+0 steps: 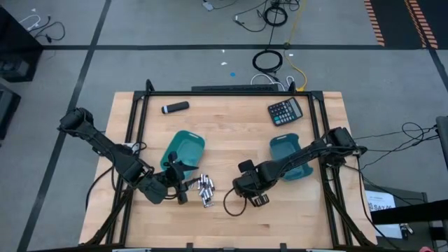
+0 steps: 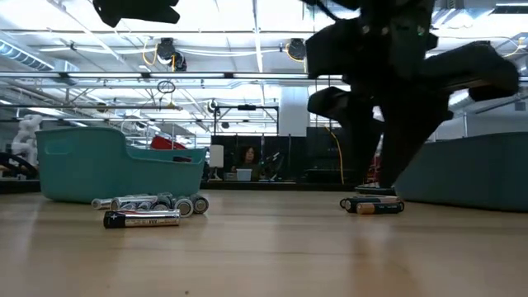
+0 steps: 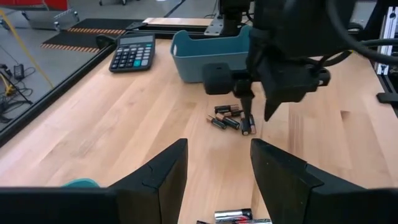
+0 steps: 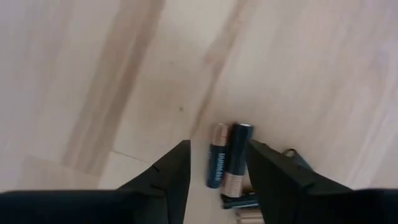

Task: Sort batteries
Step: Put the black battery into the blue bin

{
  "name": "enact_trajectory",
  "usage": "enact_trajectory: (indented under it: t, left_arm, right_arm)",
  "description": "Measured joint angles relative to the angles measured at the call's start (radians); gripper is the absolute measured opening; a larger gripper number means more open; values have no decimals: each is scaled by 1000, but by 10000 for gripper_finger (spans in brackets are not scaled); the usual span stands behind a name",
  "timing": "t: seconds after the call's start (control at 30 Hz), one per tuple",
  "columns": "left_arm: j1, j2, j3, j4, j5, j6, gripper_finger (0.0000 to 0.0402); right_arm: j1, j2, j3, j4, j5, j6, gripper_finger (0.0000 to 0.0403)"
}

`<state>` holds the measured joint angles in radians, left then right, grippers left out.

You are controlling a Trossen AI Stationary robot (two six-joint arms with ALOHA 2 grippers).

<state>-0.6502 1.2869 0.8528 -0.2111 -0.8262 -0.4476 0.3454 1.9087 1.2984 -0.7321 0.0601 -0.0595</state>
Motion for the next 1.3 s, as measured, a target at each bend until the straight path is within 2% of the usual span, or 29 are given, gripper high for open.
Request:
enact_trajectory:
  t: [0.27, 0.43, 0.7, 1.3]
  left_arm:
    - [0, 0, 0, 0, -1, -1, 186]
    - [0, 0, 0, -1, -1, -12, 186]
    - [1, 0, 0, -6, -1, -18, 186]
    - [1, 0, 0, -9, -1, -18, 186]
  right_arm:
    - [38, 5, -67, 59, -4, 22, 140]
    - [33, 5, -83, 72, 96, 23, 139]
    - [35, 5, -83, 78, 126, -11, 139]
    - [-41, 4, -115, 129, 82, -58, 139]
